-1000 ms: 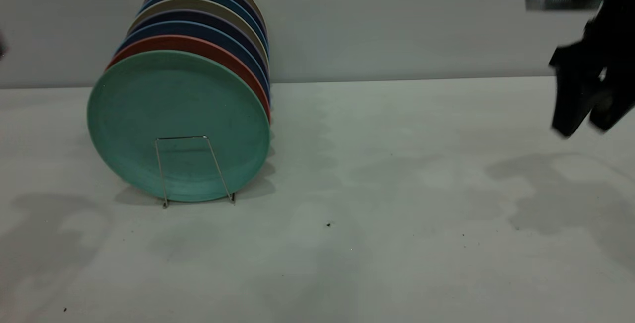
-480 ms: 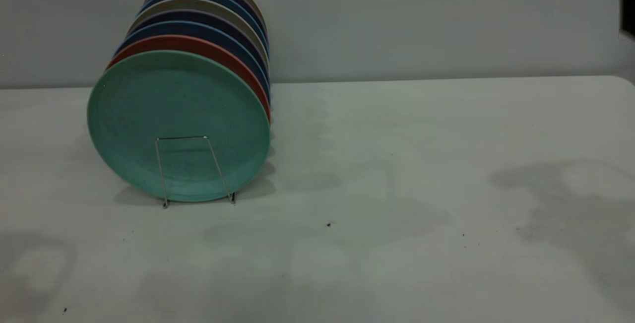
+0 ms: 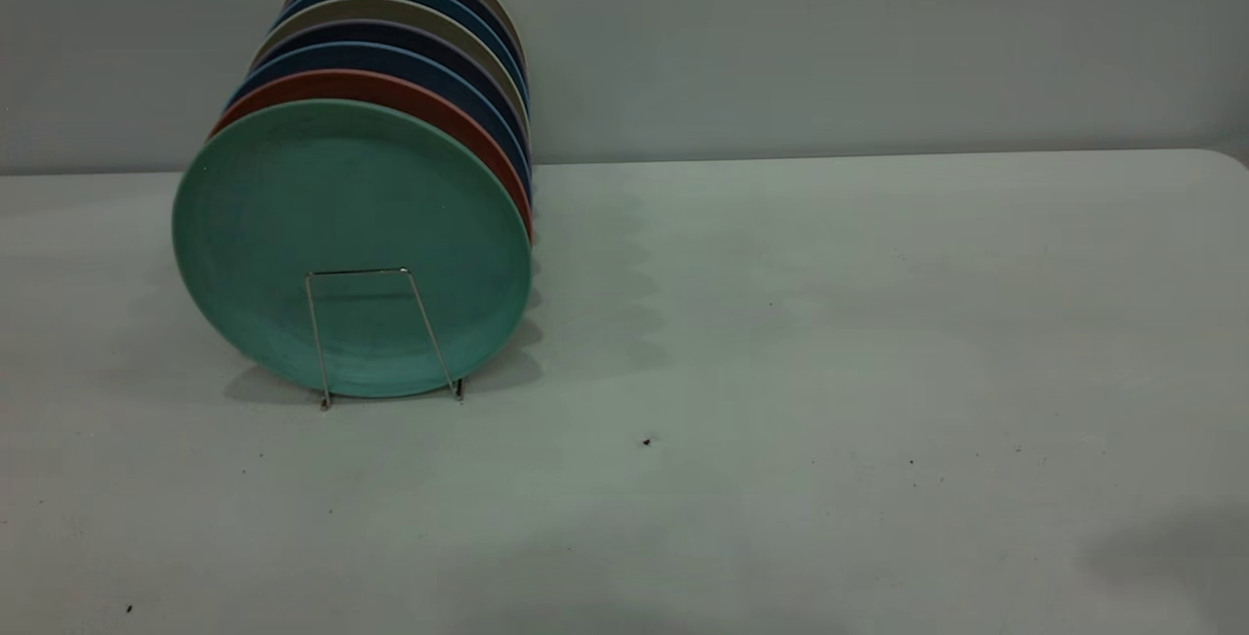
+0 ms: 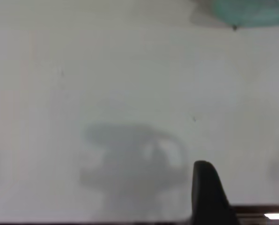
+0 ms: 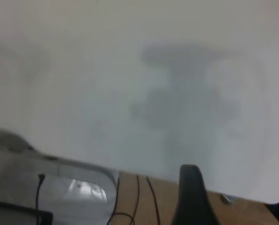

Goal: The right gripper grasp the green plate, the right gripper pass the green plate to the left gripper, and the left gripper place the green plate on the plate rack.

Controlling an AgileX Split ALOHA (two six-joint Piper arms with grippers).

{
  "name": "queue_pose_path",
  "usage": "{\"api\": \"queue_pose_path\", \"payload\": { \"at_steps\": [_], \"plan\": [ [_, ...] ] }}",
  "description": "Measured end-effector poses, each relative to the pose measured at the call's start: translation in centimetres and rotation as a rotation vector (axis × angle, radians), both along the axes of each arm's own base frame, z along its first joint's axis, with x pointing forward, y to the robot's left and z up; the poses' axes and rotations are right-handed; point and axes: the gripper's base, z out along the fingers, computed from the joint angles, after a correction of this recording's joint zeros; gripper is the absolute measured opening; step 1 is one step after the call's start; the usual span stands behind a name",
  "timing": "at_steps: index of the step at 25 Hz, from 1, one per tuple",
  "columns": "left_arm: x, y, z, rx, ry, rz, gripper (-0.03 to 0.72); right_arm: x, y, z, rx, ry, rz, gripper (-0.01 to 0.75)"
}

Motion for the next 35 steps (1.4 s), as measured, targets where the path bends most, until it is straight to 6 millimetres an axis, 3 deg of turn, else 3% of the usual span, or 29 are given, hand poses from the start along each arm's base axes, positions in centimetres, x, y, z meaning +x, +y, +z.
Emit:
{"api": "queue_pose_path", "payload": {
  "at_steps": [8,15,21,25,35],
  "plan": [
    [-6.2,-0.7,-2.9,-0.039,0.020,-0.014,0.431,-11.1,-1.7,-2.1,0.029,-0.140,0.029,0.523],
    [-11.3,-0.9,-3.9,-0.020,-0.075,-0.044,0.431,-17.4,-2.7,-3.8,0.050,-0.359,0.050,0.523],
    [-15.1,-1.1,-4.5,0.017,-0.257,-0.086,0.431,-18.7,-2.9,-6.0,0.052,-0.380,0.051,0.523],
    [-16.7,-1.2,-4.6,0.049,-0.366,-0.113,0.431,-18.8,-2.9,-6.0,0.060,-0.412,0.051,0.516],
    [-16.5,-1.6,-5.9,0.010,-0.370,-0.144,0.431,-18.2,-2.1,-6.6,0.138,-0.444,0.071,0.513]
  ]
}}
